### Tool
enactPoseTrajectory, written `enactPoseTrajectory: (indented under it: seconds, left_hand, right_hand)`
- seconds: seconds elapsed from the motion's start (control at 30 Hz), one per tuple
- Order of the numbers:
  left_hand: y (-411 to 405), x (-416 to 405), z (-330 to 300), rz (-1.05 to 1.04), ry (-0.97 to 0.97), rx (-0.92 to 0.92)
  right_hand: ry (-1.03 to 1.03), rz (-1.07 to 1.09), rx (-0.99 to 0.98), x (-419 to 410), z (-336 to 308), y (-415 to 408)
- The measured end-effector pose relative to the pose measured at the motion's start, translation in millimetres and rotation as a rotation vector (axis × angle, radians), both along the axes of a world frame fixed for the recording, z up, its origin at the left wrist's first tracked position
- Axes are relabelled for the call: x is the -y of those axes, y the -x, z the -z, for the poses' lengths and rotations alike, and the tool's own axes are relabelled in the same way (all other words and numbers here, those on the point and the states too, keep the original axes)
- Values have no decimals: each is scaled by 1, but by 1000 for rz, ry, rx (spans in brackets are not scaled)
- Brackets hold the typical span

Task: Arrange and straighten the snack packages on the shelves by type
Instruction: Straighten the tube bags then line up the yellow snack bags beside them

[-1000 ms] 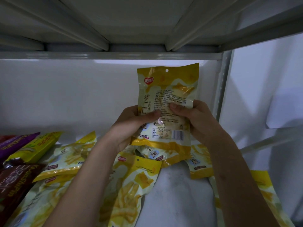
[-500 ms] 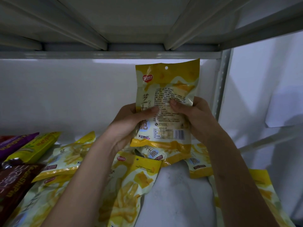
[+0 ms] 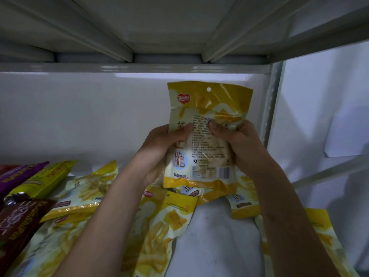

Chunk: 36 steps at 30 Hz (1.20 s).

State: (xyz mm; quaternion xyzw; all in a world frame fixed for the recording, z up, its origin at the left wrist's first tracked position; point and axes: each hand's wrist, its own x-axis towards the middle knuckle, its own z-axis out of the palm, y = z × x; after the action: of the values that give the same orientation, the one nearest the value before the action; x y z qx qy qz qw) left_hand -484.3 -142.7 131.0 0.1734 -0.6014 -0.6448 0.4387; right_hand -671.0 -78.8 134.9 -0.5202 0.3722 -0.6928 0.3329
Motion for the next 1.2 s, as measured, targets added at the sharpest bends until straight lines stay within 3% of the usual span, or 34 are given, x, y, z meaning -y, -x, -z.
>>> enactPoseTrajectory:
  seconds: [0.23,0.47,0.57,0.7,0.8,0.97,1.1,1.2]
  left_hand:
    - [1,1,2,-149,-15,-95]
    - [3,0,-3,-72,-26,-66]
    - [2,1,-3,-152,-22,-94]
    - [1,0,-2,-156,-61,-7]
    - [4,-1,5,-147,-117,69]
    - [11,-8,42,-193,-225,204]
    - [2,-16,77,-171,-314,334]
    - [-4,-22,91,-237,-294,388]
  right_hand:
    - [30,-99,16,-3,-3,-6]
    - [33,96,-39,-1,-4,1]
    - [-10,57,-37,-4,-5,3]
    - [-29,5,31,-9,-10,8]
    - [-13,149,28,-9,-8,19]
    - [-260,401,-399,-3,2,28]
    - [-547,350,-732,3,18,40]
    - [-653,267,-922,11,28,39]
